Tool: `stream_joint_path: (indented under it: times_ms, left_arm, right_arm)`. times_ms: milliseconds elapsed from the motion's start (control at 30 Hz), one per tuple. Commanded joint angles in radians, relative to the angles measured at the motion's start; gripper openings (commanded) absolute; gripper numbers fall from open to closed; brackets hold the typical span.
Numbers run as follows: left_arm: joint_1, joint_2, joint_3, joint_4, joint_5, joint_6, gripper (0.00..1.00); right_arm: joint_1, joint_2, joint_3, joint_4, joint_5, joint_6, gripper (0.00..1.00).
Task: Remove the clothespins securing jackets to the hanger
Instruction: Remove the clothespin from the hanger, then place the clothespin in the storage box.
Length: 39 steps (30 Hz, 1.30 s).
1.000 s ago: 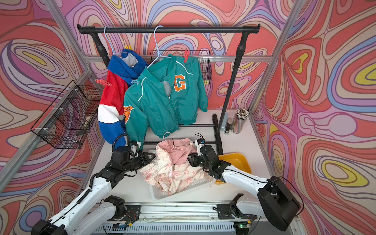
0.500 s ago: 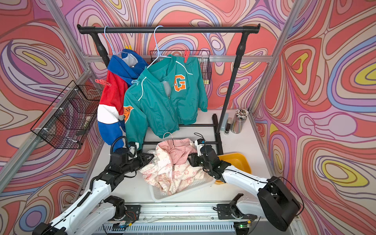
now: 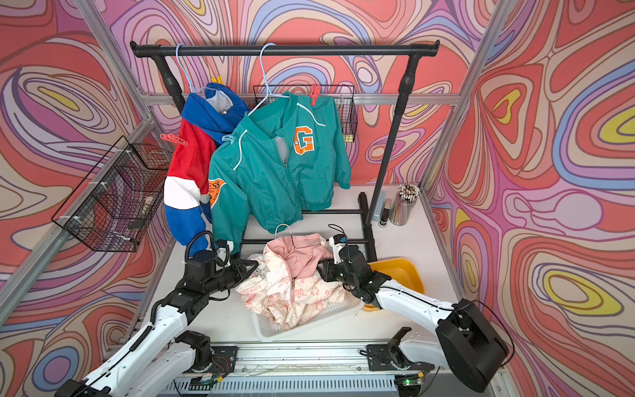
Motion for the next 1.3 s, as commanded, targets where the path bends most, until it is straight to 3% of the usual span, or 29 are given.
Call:
stream_joint_path:
  times_ms: [0,500,700,800,933,1100,1267]
  left_arm:
    - [-0.005,-0.022,0.051,-0.061,0.039,0.009,0.0]
    - [-0.006,-0.044,0.318,-0.446,-0.137,0.185,0.0]
    - [-0.018,-0.011,0.416,-0.529,-0.115,0.229,0.0]
    - [-0.073,0.017,0.47,-0.57,-0.149,0.248,0.0]
    - [-0.186,0.077,0.551,-0.611,-0.212,0.259,0.0]
    - [-0.298,0.152,0.616,-0.607,-0.258,0.248,0.0]
    - [-0.377,0.213,0.651,-0.59,-0.284,0.24,0.0]
  right_arm:
    - [-0.004,0.023,-0.051,-0.146,-0.008,0.006,0.38]
    - [-0.003,-0.049,-0.033,-0.203,0.009,-0.009,0.39]
    - [0.017,-0.158,0.025,-0.323,0.08,-0.07,0.59]
    - [0.056,-0.215,0.103,-0.404,0.148,-0.126,0.72]
    - [0.219,-0.199,0.249,-0.486,0.302,-0.218,0.84]
    - [0.392,-0.073,0.421,-0.493,0.393,-0.308,0.88]
    - [0.428,0.045,0.531,-0.455,0.344,-0.35,0.81]
